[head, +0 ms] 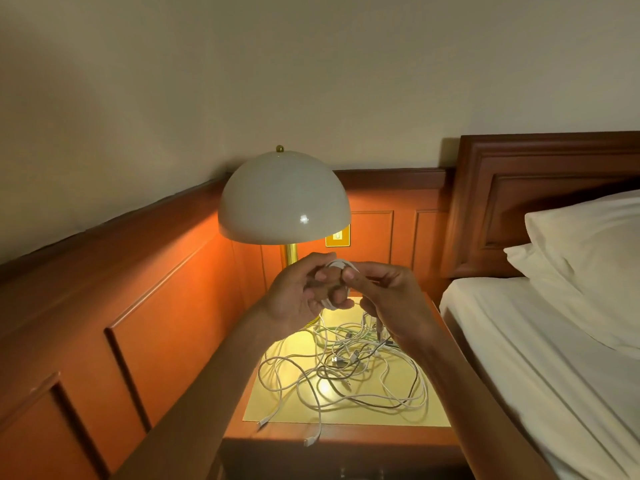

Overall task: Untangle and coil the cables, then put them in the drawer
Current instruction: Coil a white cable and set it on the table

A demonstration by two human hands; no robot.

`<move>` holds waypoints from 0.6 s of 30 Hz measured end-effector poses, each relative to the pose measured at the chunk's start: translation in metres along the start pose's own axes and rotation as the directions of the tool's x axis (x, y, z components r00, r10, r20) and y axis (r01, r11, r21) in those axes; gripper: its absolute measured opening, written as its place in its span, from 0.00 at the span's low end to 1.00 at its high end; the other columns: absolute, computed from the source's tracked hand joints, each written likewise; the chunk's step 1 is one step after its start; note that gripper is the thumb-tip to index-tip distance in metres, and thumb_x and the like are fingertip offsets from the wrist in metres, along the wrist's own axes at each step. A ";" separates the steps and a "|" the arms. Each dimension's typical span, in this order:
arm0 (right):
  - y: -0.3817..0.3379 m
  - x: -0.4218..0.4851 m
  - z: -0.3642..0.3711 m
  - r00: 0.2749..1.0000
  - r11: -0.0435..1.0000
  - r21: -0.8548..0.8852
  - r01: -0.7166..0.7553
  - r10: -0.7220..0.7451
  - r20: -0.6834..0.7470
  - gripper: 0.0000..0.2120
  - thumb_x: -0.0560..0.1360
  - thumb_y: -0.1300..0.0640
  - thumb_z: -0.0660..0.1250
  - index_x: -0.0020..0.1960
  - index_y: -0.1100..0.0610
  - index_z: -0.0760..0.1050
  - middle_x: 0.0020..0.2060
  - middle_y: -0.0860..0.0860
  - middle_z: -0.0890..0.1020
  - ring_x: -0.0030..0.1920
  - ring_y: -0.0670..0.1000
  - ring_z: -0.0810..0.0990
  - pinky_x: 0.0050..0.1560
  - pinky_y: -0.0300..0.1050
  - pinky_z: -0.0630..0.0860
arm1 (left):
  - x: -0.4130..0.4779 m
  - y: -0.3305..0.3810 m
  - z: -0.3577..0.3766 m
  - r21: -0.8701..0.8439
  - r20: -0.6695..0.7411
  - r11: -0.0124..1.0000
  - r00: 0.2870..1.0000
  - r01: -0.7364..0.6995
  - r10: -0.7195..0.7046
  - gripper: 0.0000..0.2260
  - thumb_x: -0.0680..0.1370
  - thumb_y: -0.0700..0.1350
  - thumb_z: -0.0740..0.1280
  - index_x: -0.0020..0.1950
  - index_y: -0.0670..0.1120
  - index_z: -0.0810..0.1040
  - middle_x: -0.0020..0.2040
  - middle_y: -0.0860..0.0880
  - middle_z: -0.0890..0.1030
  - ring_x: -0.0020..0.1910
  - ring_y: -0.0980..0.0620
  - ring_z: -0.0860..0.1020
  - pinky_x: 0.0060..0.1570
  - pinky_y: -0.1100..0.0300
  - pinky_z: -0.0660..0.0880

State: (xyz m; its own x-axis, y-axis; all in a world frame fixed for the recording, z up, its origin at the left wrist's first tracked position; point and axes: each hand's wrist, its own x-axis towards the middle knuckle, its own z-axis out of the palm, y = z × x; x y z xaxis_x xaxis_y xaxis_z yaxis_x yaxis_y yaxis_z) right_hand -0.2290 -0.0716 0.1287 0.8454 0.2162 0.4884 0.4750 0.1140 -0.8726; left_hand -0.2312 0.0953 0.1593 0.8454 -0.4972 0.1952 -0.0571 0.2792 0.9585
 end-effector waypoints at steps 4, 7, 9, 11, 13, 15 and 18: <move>0.005 -0.004 0.000 0.996 0.998 0.019 0.061 -0.060 -0.070 0.09 0.78 0.56 0.68 0.50 0.50 0.87 0.25 0.55 0.75 0.28 0.60 0.52 0.28 0.49 0.51 | 0.005 0.003 -0.001 0.353 -0.053 0.935 0.997 -0.025 0.047 0.26 0.84 0.46 0.52 0.25 0.47 0.68 0.20 0.50 0.63 0.31 0.48 0.80 0.46 0.54 0.77; 0.009 -0.003 0.002 0.981 0.993 -0.051 0.105 -0.112 -0.156 0.08 0.77 0.52 0.68 0.49 0.46 0.87 0.25 0.62 0.70 0.27 0.64 0.53 0.28 0.51 0.53 | 0.010 -0.002 0.003 0.609 -0.146 0.789 0.968 -0.074 0.204 0.26 0.83 0.52 0.56 0.25 0.48 0.70 0.20 0.50 0.71 0.35 0.41 0.82 0.51 0.45 0.79; 0.011 -0.001 0.001 0.971 0.989 -0.083 0.121 -0.135 -0.196 0.08 0.76 0.50 0.68 0.50 0.45 0.86 0.23 0.53 0.70 0.27 0.61 0.56 0.28 0.46 0.55 | 0.011 -0.007 0.008 0.739 -0.126 0.658 0.929 -0.146 0.347 0.25 0.83 0.54 0.55 0.27 0.51 0.72 0.23 0.51 0.75 0.34 0.45 0.83 0.49 0.42 0.79; 0.009 0.001 0.000 0.962 0.983 -0.114 0.144 -0.166 -0.218 0.09 0.76 0.50 0.68 0.52 0.47 0.86 0.23 0.46 0.72 0.26 0.55 0.59 0.28 0.40 0.59 | 0.011 -0.011 0.015 0.827 -0.100 0.529 0.874 -0.193 0.475 0.23 0.84 0.53 0.53 0.31 0.54 0.73 0.25 0.56 0.77 0.33 0.53 0.82 0.42 0.51 0.79; 0.006 0.005 -0.003 0.957 0.975 -0.137 0.175 -0.202 -0.210 0.10 0.78 0.55 0.67 0.55 0.52 0.84 0.23 0.43 0.74 0.25 0.44 0.63 0.28 0.35 0.62 | 0.011 -0.012 0.024 0.865 -0.097 0.454 0.817 -0.212 0.568 0.21 0.84 0.54 0.52 0.32 0.57 0.71 0.26 0.58 0.78 0.32 0.57 0.81 0.38 0.59 0.75; 0.000 0.009 -0.005 0.955 0.965 -0.159 0.209 -0.236 -0.178 0.11 0.79 0.63 0.66 0.60 0.58 0.80 0.23 0.40 0.76 0.23 0.39 0.69 0.30 0.27 0.64 | 0.013 -0.013 0.027 0.879 -0.102 0.418 0.767 -0.229 0.633 0.20 0.84 0.54 0.51 0.34 0.58 0.72 0.28 0.56 0.79 0.32 0.58 0.80 0.36 0.62 0.73; -0.012 0.013 -0.008 0.950 0.941 -0.221 0.257 -0.288 -0.121 0.13 0.79 0.68 0.65 0.63 0.66 0.76 0.22 0.37 0.76 0.24 0.36 0.74 0.30 0.24 0.67 | 0.017 -0.011 0.027 0.857 -0.150 0.456 0.732 -0.238 0.664 0.19 0.85 0.53 0.51 0.41 0.56 0.77 0.30 0.53 0.81 0.33 0.58 0.81 0.37 0.62 0.74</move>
State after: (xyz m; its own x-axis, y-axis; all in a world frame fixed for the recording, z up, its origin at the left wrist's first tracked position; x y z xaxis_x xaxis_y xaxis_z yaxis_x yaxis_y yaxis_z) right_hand -0.2212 -0.0782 0.1456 0.6956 0.0556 0.7163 0.7185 -0.0515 -0.6937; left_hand -0.2310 0.0615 0.1572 0.6608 -0.0548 0.7485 -0.6826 -0.4586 0.5690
